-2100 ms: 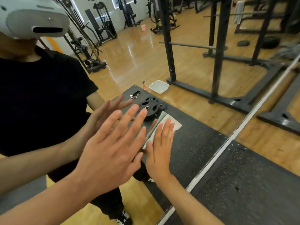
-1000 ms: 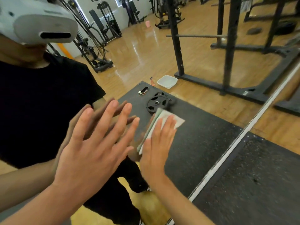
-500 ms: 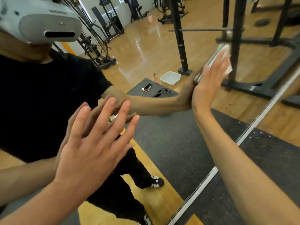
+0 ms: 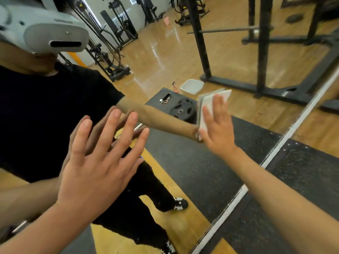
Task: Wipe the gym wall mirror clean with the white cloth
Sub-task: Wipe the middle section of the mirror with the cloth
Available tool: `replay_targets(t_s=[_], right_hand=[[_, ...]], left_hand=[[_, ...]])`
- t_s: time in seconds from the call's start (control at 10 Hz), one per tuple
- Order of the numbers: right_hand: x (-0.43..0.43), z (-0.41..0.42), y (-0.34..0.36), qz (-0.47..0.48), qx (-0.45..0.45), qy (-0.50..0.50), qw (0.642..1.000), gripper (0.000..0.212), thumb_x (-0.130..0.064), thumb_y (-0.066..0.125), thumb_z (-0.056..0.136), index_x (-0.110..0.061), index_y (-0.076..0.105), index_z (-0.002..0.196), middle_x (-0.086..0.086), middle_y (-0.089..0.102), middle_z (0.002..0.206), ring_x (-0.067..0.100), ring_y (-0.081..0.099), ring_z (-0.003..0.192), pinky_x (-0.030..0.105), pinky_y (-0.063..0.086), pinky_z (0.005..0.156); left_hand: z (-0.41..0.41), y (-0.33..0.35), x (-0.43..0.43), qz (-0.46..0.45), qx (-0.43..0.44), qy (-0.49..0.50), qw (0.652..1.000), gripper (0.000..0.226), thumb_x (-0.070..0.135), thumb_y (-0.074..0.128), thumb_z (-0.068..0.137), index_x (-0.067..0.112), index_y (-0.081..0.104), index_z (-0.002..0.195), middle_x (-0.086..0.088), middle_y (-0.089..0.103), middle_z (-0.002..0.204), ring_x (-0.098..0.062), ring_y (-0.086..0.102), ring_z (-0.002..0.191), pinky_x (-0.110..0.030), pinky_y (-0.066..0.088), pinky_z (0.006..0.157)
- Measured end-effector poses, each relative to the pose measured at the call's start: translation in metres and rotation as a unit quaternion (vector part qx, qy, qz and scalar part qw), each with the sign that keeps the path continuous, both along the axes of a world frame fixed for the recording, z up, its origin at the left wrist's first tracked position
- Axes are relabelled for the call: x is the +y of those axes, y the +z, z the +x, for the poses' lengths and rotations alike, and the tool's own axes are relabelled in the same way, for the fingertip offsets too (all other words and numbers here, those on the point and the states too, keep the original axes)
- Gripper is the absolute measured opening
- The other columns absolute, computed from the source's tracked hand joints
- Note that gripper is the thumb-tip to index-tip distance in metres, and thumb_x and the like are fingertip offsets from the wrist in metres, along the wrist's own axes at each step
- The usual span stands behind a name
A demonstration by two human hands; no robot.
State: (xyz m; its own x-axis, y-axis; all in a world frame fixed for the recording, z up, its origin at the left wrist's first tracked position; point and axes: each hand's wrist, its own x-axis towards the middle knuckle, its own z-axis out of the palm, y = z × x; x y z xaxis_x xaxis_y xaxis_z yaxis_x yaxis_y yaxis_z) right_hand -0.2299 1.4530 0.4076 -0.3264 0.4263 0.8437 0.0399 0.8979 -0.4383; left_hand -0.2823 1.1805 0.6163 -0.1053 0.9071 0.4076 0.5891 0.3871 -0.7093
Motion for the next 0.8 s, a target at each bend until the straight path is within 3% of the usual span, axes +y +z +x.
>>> replay_targets(t_s=[0.1, 0.2, 0.3, 0.4, 0.5, 0.6, 0.7, 0.8], right_hand=[[0.075, -0.017, 0.033, -0.278, 0.062, -0.053, 0.957, 0.076, -0.065, 0.014, 0.108, -0.021, 0.007, 0.169, 0.017, -0.001, 0.175, 0.035, -0.004, 0.162, 0.048, 0.005, 0.132], [0.032, -0.029, 0.065, -0.436, 0.130, -0.077, 0.887, 0.074, -0.059, 0.016, 0.103, -0.024, 0.008, 0.168, 0.010, -0.002, 0.176, 0.028, -0.006, 0.163, 0.039, 0.000, 0.129], [-0.069, -0.033, 0.067, -0.399, 0.121, -0.027, 0.909, 0.064, -0.056, 0.017, 0.107, -0.035, 0.002, 0.165, 0.007, -0.004, 0.176, 0.025, -0.007, 0.163, 0.046, 0.006, 0.128], [-0.182, -0.024, 0.029, -0.272, 0.061, 0.043, 0.959, 0.061, -0.050, 0.016, 0.113, -0.031, -0.002, 0.168, 0.013, -0.009, 0.175, 0.037, -0.009, 0.162, 0.056, 0.003, 0.130], [-0.170, -0.015, -0.003, -0.119, -0.025, 0.057, 0.991, 0.063, -0.050, 0.021, 0.113, -0.032, -0.006, 0.168, 0.009, -0.016, 0.175, 0.038, -0.010, 0.161, 0.057, 0.000, 0.130], [-0.076, -0.012, 0.028, -0.209, -0.001, 0.020, 0.978, 0.064, -0.056, 0.017, 0.110, -0.036, -0.010, 0.165, 0.004, -0.020, 0.174, 0.030, -0.013, 0.162, 0.054, 0.004, 0.131], [0.017, -0.017, 0.089, -0.413, 0.084, -0.015, 0.907, 0.068, -0.053, 0.016, 0.107, -0.026, -0.003, 0.167, 0.008, -0.011, 0.176, 0.026, -0.010, 0.162, 0.047, 0.001, 0.132], [0.016, -0.025, 0.121, -0.457, 0.118, -0.044, 0.881, 0.062, -0.044, 0.017, 0.110, -0.026, 0.002, 0.168, 0.007, -0.005, 0.177, 0.025, -0.008, 0.163, 0.048, 0.002, 0.132]], left_hand=[[-0.011, -0.009, -0.001, 0.008, -0.024, -0.035, 0.999, 0.071, 0.042, 0.051, 0.102, 0.023, 0.028, 0.167, -0.014, 0.007, 0.177, -0.038, 0.000, 0.163, -0.056, -0.010, 0.130], [-0.015, -0.009, -0.007, -0.021, 0.038, -0.059, 0.997, 0.066, 0.042, 0.048, 0.108, 0.017, 0.030, 0.166, -0.015, 0.011, 0.176, -0.041, 0.010, 0.162, -0.062, 0.002, 0.128], [-0.017, -0.011, -0.007, 0.000, 0.018, -0.078, 0.997, 0.067, 0.041, 0.053, 0.105, 0.025, 0.027, 0.165, -0.014, 0.010, 0.176, -0.037, 0.003, 0.163, -0.057, -0.004, 0.130], [-0.011, -0.011, 0.001, 0.020, -0.028, -0.056, 0.998, 0.071, 0.040, 0.055, 0.101, 0.024, 0.025, 0.163, -0.015, 0.016, 0.174, -0.037, 0.007, 0.161, -0.053, -0.009, 0.130], [-0.021, -0.009, -0.007, -0.029, 0.051, -0.056, 0.997, 0.067, 0.046, 0.049, 0.106, 0.020, 0.032, 0.166, -0.016, 0.015, 0.175, -0.037, 0.011, 0.161, -0.056, -0.005, 0.130], [-0.026, -0.010, -0.011, -0.054, 0.126, -0.044, 0.990, 0.067, 0.045, 0.044, 0.110, 0.009, 0.031, 0.165, -0.018, 0.011, 0.176, -0.045, 0.019, 0.157, -0.066, 0.005, 0.125], [-0.025, -0.009, -0.010, -0.053, 0.129, -0.051, 0.989, 0.069, 0.045, 0.044, 0.109, 0.008, 0.030, 0.165, -0.019, 0.010, 0.176, -0.046, 0.017, 0.157, -0.066, 0.002, 0.125], [-0.025, -0.011, -0.011, -0.057, 0.142, -0.049, 0.987, 0.070, 0.044, 0.044, 0.108, 0.007, 0.029, 0.165, -0.020, 0.012, 0.175, -0.047, 0.015, 0.158, -0.066, 0.002, 0.126]])
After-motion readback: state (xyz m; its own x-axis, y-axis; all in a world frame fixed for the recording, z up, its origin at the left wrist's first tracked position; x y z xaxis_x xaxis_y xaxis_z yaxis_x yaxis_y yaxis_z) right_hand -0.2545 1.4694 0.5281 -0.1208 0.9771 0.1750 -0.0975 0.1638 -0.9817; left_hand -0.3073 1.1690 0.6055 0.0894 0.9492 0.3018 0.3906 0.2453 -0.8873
